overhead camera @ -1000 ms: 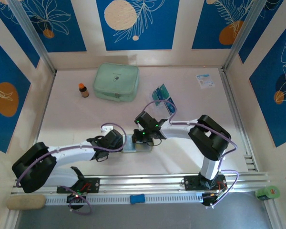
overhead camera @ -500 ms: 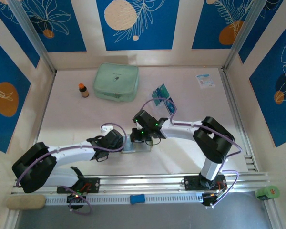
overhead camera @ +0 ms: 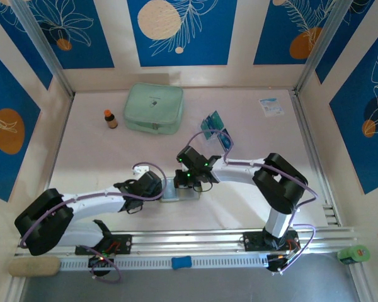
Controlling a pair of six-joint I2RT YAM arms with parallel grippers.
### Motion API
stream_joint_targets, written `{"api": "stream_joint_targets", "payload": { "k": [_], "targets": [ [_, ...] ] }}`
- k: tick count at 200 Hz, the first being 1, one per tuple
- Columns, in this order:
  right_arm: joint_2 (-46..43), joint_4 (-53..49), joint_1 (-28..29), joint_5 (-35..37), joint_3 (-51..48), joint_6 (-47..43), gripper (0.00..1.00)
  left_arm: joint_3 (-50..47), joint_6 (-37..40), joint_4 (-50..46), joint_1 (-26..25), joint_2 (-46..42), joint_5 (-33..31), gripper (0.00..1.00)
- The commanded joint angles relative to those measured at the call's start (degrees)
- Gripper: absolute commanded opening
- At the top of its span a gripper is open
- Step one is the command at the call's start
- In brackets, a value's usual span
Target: Put the credit cards into the card holder
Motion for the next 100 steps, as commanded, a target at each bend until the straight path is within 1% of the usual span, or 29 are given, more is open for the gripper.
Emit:
{"api": "stream_joint_targets", "payload": {
  "k": [1,36,100],
  "targets": [
    [1.46,-1.47,0.03,0.53,0.22,-0.57,0.00,-1.92,-1.21,-1.11,0.49,-0.01,0.94,0.92],
    [2.72,-1.40,0.52,0.27,1.01,-0.26,0.00,-2.27,-1.22,-0.67,0.50,-0.20,1.09,0.89],
    [4.43,-1.91,1.70,-0.17,3.03,-0.36,0.00,-2.71,-1.22,0.10,0.46,0.42,1.39,0.89]
  ]
}}
